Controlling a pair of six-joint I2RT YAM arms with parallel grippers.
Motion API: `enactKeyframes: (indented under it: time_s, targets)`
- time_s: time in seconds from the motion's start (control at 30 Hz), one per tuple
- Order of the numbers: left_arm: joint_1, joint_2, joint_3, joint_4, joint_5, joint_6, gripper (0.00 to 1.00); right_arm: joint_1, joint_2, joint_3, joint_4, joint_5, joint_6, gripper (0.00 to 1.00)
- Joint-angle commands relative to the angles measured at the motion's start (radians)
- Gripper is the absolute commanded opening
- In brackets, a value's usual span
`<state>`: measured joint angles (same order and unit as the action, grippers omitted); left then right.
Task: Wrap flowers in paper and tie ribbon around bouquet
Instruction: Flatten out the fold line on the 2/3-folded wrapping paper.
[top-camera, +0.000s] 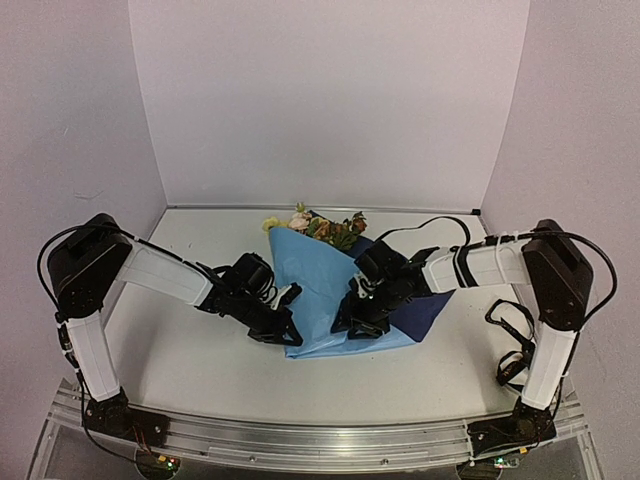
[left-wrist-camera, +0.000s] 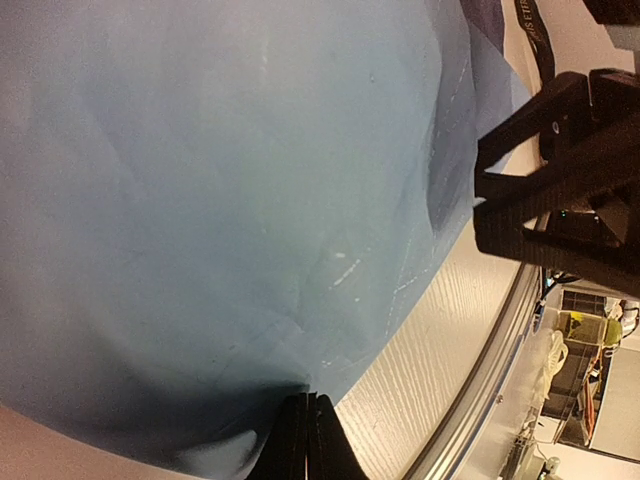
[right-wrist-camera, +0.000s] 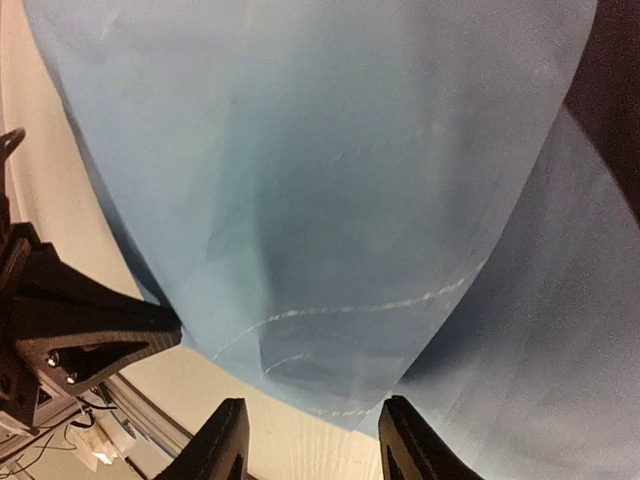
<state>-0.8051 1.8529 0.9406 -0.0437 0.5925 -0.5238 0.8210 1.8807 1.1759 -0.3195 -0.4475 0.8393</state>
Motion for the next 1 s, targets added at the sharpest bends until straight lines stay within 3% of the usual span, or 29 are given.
enactKeyframes:
  time_s: [0.0, 0.13, 0.27, 0.53, 0.97]
  targets:
    - [0.000, -0.024, -0.007, 0.020, 0.011, 0.008, 0.03, -0.008, 0.049, 0.012, 0.068, 0.028, 0.032, 0.41]
    - [0.000, -0.025, -0.006, 0.018, 0.012, 0.008, 0.03, -0.009, 0.060, 0.019, 0.068, 0.034, 0.034, 0.29]
    - [0.000, -0.028, -0.004, 0.017, 0.016, 0.007, 0.03, -0.007, 0.047, 0.013, 0.067, 0.026, 0.036, 0.01]
    - [0.010, -0.040, -0.020, 0.063, 0.026, -0.039, 0.04, 0.021, -0.021, -0.057, -0.005, 0.075, -0.023, 0.00]
    - [0.087, 0.045, -0.041, 0.158, 0.062, -0.179, 0.08, 0.026, 0.062, -0.028, -0.051, 0.092, -0.044, 0.00]
